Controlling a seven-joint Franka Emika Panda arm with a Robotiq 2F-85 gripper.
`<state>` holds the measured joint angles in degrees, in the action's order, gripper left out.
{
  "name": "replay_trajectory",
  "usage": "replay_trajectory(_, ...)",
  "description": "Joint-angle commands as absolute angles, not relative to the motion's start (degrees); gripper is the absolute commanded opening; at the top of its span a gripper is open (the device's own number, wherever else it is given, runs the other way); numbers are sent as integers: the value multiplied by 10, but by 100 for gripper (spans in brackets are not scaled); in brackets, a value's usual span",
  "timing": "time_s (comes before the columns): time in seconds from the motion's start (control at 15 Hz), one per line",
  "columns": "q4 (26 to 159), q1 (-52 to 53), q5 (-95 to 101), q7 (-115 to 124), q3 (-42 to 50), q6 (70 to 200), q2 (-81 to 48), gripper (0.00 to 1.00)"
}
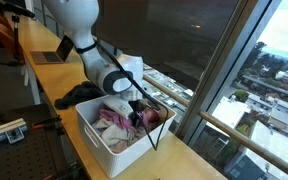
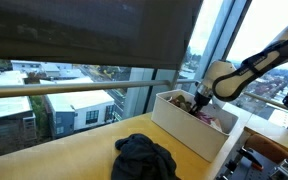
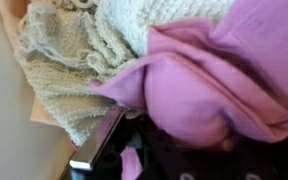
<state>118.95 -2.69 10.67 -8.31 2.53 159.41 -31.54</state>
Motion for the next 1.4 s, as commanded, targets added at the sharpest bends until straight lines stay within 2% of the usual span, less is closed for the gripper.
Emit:
replay_trajectory(0.0,1264,-31,92,-97,4,1573,-188,0)
replay_trajectory(0.33,1280,-24,78,-108,-12,1534,-59,0)
replay_trajectory(0.8,1222,37,57,-103,-47,1428,73,0)
replay_trajectory(1.33,1138,134,85,-31,-154,1349,70,0)
